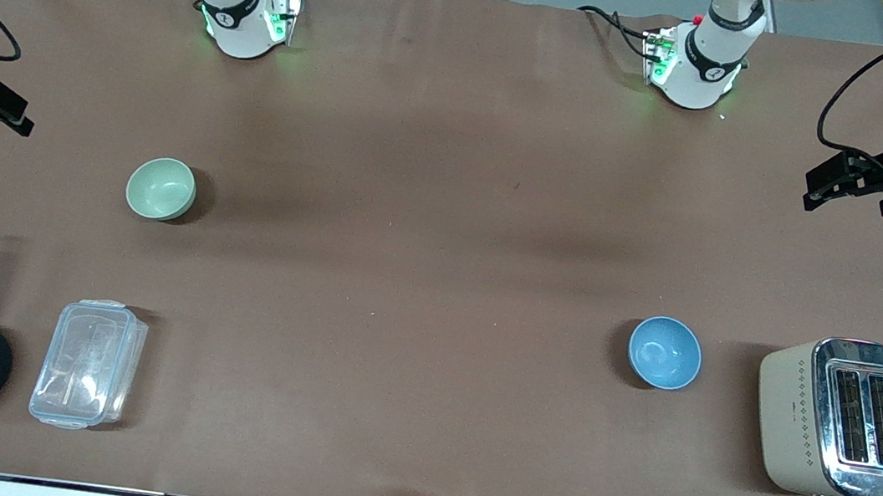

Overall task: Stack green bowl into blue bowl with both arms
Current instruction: 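Reach the left gripper to the blue bowl while the right gripper reaches the green bowl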

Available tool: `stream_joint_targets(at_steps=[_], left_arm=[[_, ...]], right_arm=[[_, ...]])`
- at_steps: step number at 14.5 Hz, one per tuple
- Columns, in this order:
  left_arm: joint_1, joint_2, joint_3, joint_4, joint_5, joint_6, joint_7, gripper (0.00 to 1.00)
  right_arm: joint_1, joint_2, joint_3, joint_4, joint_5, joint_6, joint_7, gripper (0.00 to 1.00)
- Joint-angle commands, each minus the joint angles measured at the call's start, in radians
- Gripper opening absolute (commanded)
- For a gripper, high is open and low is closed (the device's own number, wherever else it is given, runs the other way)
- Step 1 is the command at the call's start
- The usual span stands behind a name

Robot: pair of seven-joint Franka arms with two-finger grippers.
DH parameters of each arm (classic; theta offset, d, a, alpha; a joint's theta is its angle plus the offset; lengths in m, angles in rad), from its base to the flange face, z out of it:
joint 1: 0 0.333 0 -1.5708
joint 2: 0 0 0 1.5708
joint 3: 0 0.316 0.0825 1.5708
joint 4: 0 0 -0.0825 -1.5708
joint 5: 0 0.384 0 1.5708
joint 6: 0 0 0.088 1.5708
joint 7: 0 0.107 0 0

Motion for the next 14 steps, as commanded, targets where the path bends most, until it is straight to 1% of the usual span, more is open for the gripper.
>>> stream_joint_targets(at_steps=[1, 3, 5, 7, 8, 12, 14], left_arm=[[0.007, 0.028, -0.006, 0.026, 0.002, -0.003, 0.012, 1.00], [0.005, 0.062, -0.006, 0.053, 0.008, -0.003, 0.010, 1.00], [0.010, 0.108, -0.006, 0.055, 0.010, -0.003, 0.013, 1.00], [0.010, 0.193, -0.005, 0.052, 0.012, 0.029, -0.003, 1.00], [0.014, 0.229, -0.005, 0.037, 0.013, 0.078, -0.007, 1.00], [0.021, 0.332, -0.005, -0.084, 0.015, 0.345, -0.008, 1.00], [0.042, 0.388, -0.006, -0.110, 0.015, 0.448, -0.008, 1.00]], right_arm=[[-0.018, 0.010, 0.005, 0.011, 0.015, -0.004, -0.014, 1.00], [-0.018, 0.010, 0.005, 0.011, 0.015, -0.004, -0.014, 1.00], [-0.020, 0.010, 0.005, 0.011, 0.015, -0.006, -0.014, 1.00], [-0.020, 0.010, 0.005, 0.008, 0.015, -0.004, -0.014, 1.00], [-0.021, 0.010, 0.005, 0.008, 0.015, -0.006, -0.014, 1.00], [-0.029, 0.010, 0.005, -0.008, 0.015, -0.003, -0.016, 1.00], [-0.059, 0.009, 0.007, -0.069, 0.016, 0.034, -0.042, 1.00]])
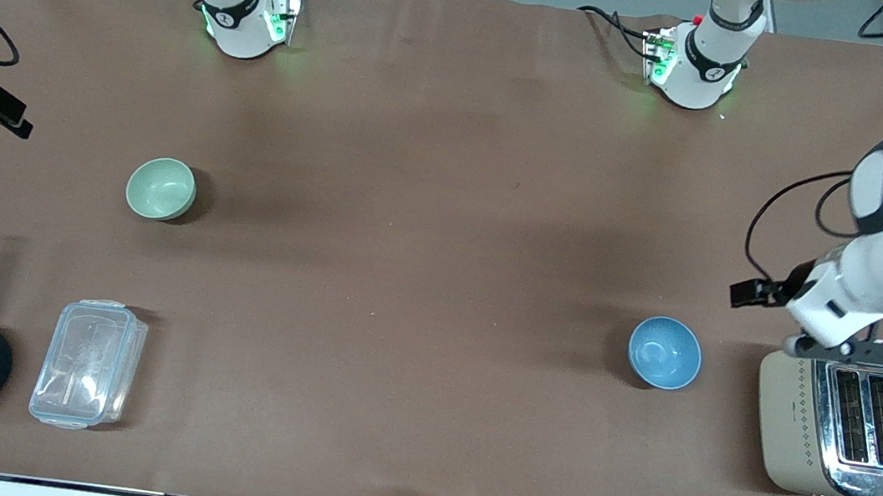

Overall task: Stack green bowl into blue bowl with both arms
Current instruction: 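Reach the left gripper to the blue bowl while the right gripper reaches the green bowl, then grasp the blue bowl with the left gripper while the right gripper grasps the green bowl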

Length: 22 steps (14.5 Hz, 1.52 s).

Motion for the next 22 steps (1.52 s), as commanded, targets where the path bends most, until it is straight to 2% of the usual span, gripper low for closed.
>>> stream_joint_targets(at_steps=[1, 7, 8, 12, 14, 15, 17, 19, 22], left_arm=[[0.025, 0.051, -0.008, -0.033, 0.015, 0.112, -0.007, 1.00], [0.026, 0.186, -0.008, -0.079, 0.005, 0.358, -0.011, 1.00], [0.026, 0.206, -0.008, -0.091, 0.002, 0.396, -0.013, 0.96], [0.026, 0.263, -0.011, -0.091, -0.002, 0.459, -0.014, 0.67], [0.017, 0.269, -0.015, -0.083, -0.001, 0.452, -0.049, 0.32], [0.010, 0.274, -0.015, -0.082, -0.001, 0.452, -0.069, 0.19], [0.006, 0.289, -0.017, -0.077, 0.001, 0.452, -0.105, 0.02], [0.006, 0.280, -0.020, -0.066, -0.001, 0.449, -0.106, 0.00], [0.014, 0.244, -0.084, -0.034, -0.001, 0.360, -0.167, 0.00]], right_arm=[[-0.059, -0.003, 0.008, -0.094, 0.016, 0.070, -0.072, 1.00], [-0.149, 0.051, 0.008, -0.323, 0.023, 0.339, -0.152, 1.00], [-0.156, 0.078, 0.008, -0.340, 0.041, 0.360, -0.153, 1.00], [-0.206, 0.231, 0.008, -0.349, 0.144, 0.406, -0.286, 0.98], [-0.217, 0.302, 0.008, -0.349, 0.148, 0.417, -0.322, 0.98], [-0.225, 0.342, 0.008, -0.349, 0.167, 0.420, -0.349, 0.96], [-0.229, 0.394, 0.008, -0.354, 0.220, 0.420, -0.407, 0.94], [-0.229, 0.419, 0.008, -0.367, 0.239, 0.426, -0.423, 0.90], [-0.226, 0.422, 0.009, -0.433, 0.240, 0.443, -0.429, 0.80]])
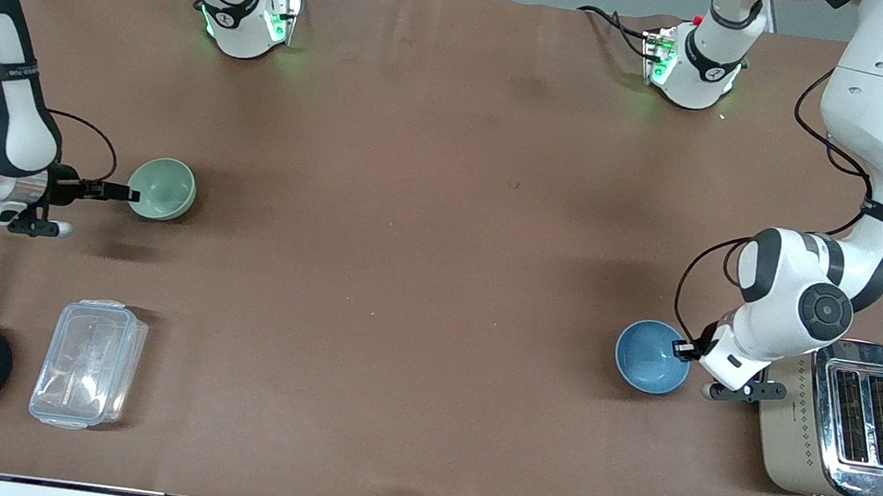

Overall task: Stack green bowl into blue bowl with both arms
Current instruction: 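Grasp the blue bowl with the left gripper while the right gripper grasps the green bowl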

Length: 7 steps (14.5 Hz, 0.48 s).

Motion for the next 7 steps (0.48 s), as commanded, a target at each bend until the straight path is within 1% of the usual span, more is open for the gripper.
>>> stream_joint_targets(at_steps=[1, 2, 3, 4, 5, 6, 7], left_arm=[[0.004, -0.047, -0.063, 0.046, 0.002, -0.121, -0.087, 0.00], [0.002, -0.056, -0.087, 0.068, 0.002, -0.164, -0.109, 0.00], [0.002, -0.061, -0.118, 0.098, 0.002, -0.208, -0.143, 0.00], [-0.001, -0.061, -0.143, 0.126, 0.002, -0.236, -0.190, 0.00], [-0.006, -0.061, -0.166, 0.149, 0.002, -0.250, -0.245, 0.00], [-0.016, -0.060, -0.193, 0.166, 0.003, -0.256, -0.307, 0.00], [-0.027, -0.060, -0.213, 0.175, 0.005, -0.256, -0.359, 0.00]], right_arm=[[-0.014, -0.023, 0.014, -0.076, 0.023, 0.027, -0.024, 0.76], [-0.013, -0.026, 0.014, -0.094, 0.023, 0.030, -0.026, 0.65], [-0.013, -0.028, 0.014, -0.098, 0.023, 0.028, -0.027, 0.39], [-0.008, -0.037, 0.016, -0.098, 0.023, 0.030, -0.029, 0.15], [-0.007, -0.044, 0.016, -0.098, 0.023, 0.028, -0.035, 0.04], [-0.005, -0.054, 0.016, -0.098, 0.023, 0.027, -0.035, 0.01], [-0.005, -0.069, 0.014, -0.095, 0.023, 0.025, -0.035, 0.00]])
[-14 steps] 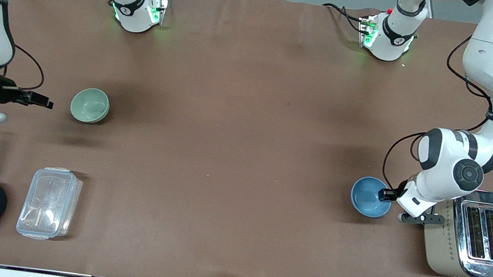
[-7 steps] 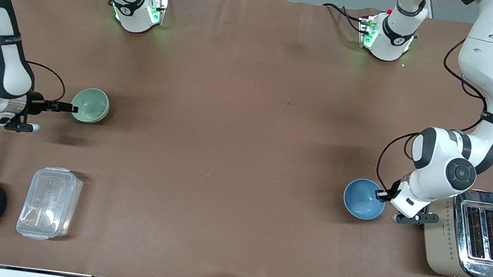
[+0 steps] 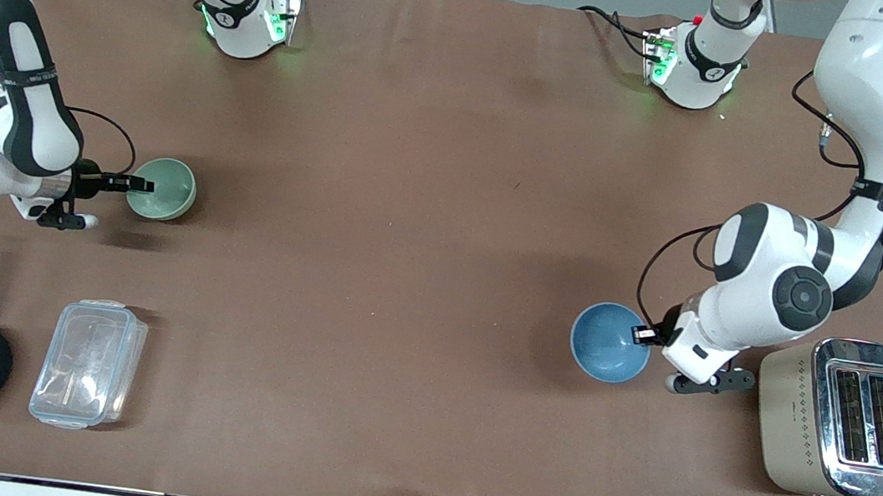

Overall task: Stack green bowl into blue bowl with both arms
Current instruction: 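Slide the blue bowl toward the middle while the right gripper lifts the green bowl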

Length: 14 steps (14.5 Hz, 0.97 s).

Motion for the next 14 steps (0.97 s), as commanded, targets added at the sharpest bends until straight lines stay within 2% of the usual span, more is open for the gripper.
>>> stream_joint_targets(at_steps=[1, 4, 6, 10, 14], left_arm=[[-0.041, 0.008, -0.052, 0.049, 0.005, -0.025, -0.141, 0.00], [-0.150, 0.049, -0.052, 0.099, 0.011, -0.025, -0.317, 0.00], [-0.210, 0.089, -0.052, 0.133, 0.011, -0.020, -0.417, 0.00], [-0.313, 0.155, -0.044, 0.176, 0.013, 0.012, -0.551, 0.00], [-0.392, 0.204, -0.043, 0.176, 0.014, 0.115, -0.653, 0.00]], right_arm=[[-0.004, -0.088, 0.006, -0.025, 0.023, -0.001, -0.020, 0.00], [0.000, -0.166, 0.007, -0.019, 0.022, -0.025, -0.010, 0.00], [0.011, -0.215, 0.009, 0.028, 0.021, -0.091, -0.004, 0.00], [0.067, -0.234, 0.009, 0.258, 0.008, -0.308, 0.145, 0.00], [0.181, -0.237, 0.010, 0.423, -0.025, -0.416, 0.268, 0.01]])
